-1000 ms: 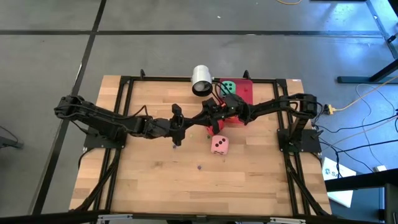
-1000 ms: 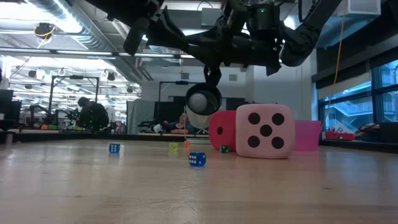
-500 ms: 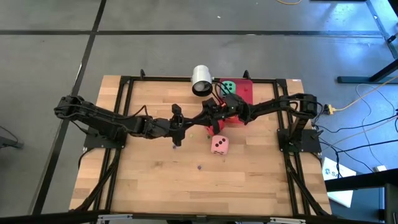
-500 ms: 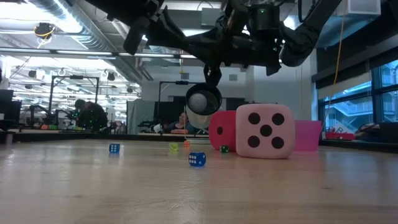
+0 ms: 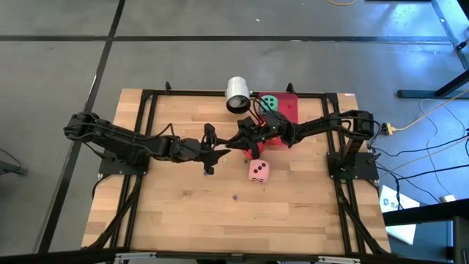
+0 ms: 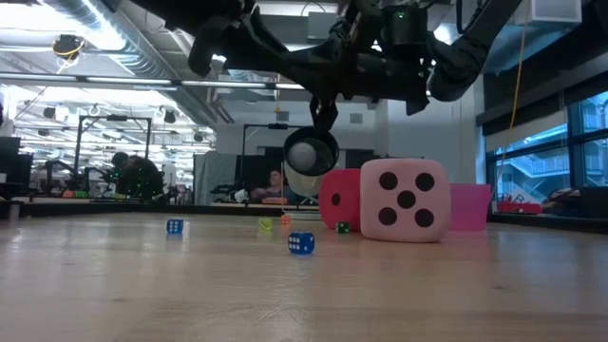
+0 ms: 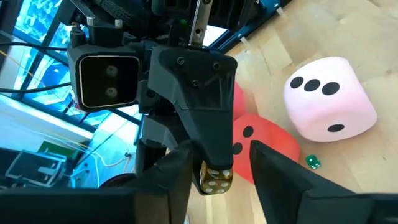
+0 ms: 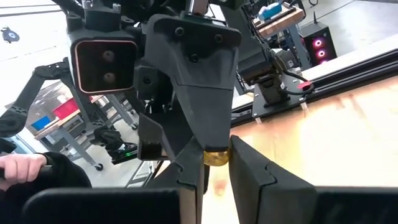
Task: Pick & Place Dice
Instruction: Put the small yellow dice into the red bin
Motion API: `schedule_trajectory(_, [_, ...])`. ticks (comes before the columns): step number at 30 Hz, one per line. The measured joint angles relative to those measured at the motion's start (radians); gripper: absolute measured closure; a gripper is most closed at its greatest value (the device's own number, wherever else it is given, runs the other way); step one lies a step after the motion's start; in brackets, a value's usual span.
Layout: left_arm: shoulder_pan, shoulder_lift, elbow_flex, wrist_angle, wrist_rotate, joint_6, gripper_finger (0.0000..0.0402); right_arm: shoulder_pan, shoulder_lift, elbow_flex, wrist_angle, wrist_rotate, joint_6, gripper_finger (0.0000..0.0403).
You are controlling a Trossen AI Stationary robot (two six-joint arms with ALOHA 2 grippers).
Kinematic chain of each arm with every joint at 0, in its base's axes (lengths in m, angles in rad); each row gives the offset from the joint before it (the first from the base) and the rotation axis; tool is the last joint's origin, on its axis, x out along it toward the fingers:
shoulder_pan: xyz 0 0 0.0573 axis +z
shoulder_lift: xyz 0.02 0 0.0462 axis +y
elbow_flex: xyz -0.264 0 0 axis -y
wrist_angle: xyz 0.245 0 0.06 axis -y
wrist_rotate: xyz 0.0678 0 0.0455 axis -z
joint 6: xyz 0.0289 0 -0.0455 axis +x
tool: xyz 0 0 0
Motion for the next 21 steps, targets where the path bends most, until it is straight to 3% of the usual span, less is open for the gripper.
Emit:
schedule_trajectory(10, [-0.081, -0.065, 0.001, -0.017, -0.219, 0.021, 0.0236, -0.005, -0.018, 0.000, -0.001, -0.056, -0.004, 0.0352])
schedule_trajectory(17, [-0.115, -0.199, 0.001, -0.127, -0.228, -0.086, 0.0235, -0.029, -0.141, 0.000, -0.165, -0.067, -0.119, 0.0352])
schedule_trajectory(21, [-0.110, -0.271, 0.001, -0.228, -0.209, -0.184, 0.0237, -0.039, -0.268, 0.000, -0.362, 0.038, -0.251, 0.0352])
